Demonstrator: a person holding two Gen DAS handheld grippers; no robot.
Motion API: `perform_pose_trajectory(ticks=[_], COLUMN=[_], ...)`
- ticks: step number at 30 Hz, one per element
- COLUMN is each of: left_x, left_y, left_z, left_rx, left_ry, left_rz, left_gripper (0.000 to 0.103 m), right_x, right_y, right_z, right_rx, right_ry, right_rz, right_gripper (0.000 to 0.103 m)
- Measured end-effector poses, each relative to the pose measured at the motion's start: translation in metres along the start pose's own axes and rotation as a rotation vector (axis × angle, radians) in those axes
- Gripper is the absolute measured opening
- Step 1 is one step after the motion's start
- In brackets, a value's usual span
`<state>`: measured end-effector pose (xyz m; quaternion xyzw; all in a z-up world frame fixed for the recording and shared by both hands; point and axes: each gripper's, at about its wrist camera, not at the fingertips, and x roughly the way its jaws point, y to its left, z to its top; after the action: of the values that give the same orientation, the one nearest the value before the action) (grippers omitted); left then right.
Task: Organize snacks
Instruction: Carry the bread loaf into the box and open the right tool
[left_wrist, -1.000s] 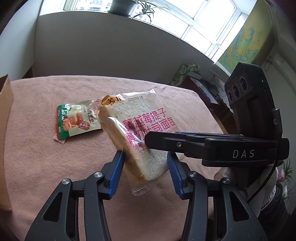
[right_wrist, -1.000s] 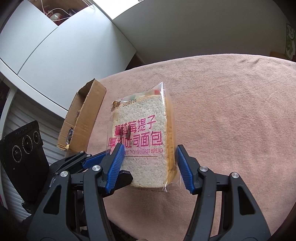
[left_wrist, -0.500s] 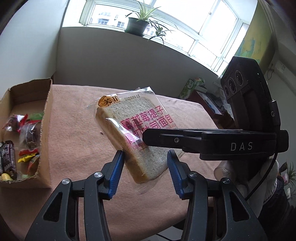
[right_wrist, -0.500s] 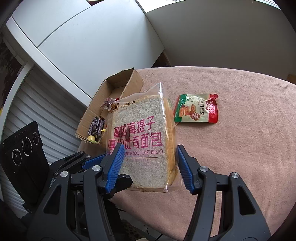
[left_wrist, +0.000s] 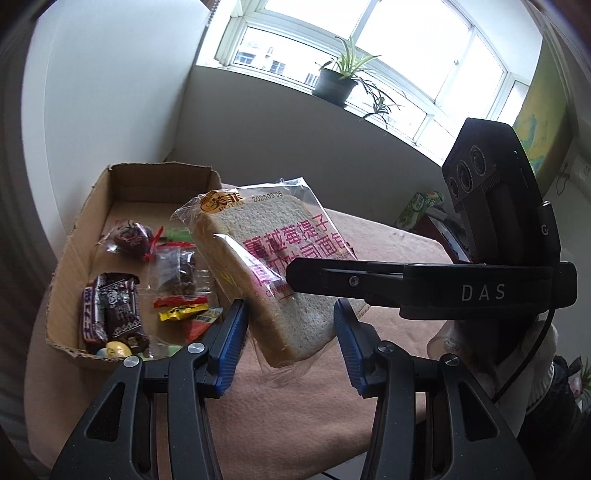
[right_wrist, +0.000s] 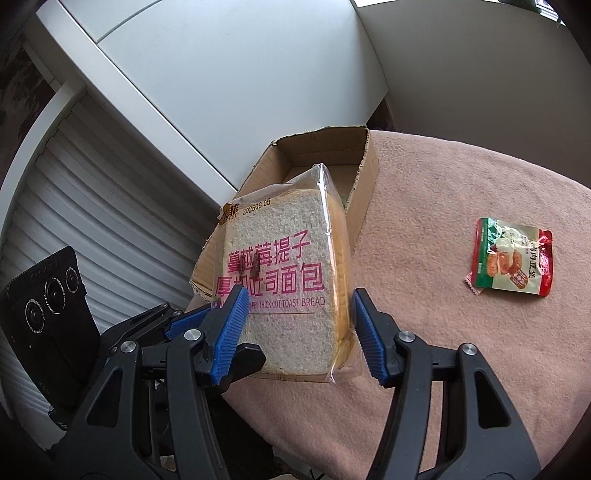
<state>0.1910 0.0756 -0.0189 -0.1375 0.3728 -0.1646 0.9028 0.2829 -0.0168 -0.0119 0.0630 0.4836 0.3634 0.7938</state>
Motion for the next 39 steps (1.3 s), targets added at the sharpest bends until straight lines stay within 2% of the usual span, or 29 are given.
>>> perform_pose_trajectory(ticks=[7, 13, 17, 21, 26, 28, 31, 35, 39], left_x=[-0.013, -0.013, -0.012, -0.01, -0.013, -0.017, -0.024, -0.035, -0.05], left_y=[0.048, 0.066, 0.072, 0.076, 0.079, 0.08, 0.08, 0.077, 0.069], left_z=[0.001, 0.006, 0.006, 0.002, 0.0, 0.0, -0.001, -0.004, -0.009], left_rx=[-0.048, -0.045, -0.004, 0.011, 0.01, 0.0, -0.013, -0.025, -0.016], left_ry=[-0.005, -0.015, -0.026, -0.022, -0.028, -0.032, -0.049, -0.061, -0.092], left_rz=[0.061, 0.119, 0.21, 0.255, 0.279, 0.269, 0.258, 0.242, 0.235], left_gripper=[0.047, 0.047, 0.046, 0.045, 0.045, 0.045, 0.045, 0.046, 0.046], right_x=[0.038, 0.051, 0.057, 0.054, 0.04, 0.031, 0.012, -0.021, -0.05], right_y=[0.018, 0.03, 0.032, 0.03, 0.034, 0.031, 0.021, -0.006, -0.052], right_z=[0.016, 0.024, 0.032, 0.034, 0.031, 0.029, 0.025, 0.019, 0.017], right_rx=[-0.015, -0.037, -0.05, -0.042, -0.053, -0.057, -0.054, -0.039, 0.033], right_ry=[0.039, 0.055, 0.043, 0.037, 0.019, 0.0, -0.026, -0.059, -0.086], right_rz=[0.017, 0.005, -0.045, -0.053, -0.07, -0.08, -0.094, -0.143, -0.216], right_gripper=[0.06, 0.06, 0.06, 0.06, 0.061, 0.069, 0.07, 0.07, 0.07])
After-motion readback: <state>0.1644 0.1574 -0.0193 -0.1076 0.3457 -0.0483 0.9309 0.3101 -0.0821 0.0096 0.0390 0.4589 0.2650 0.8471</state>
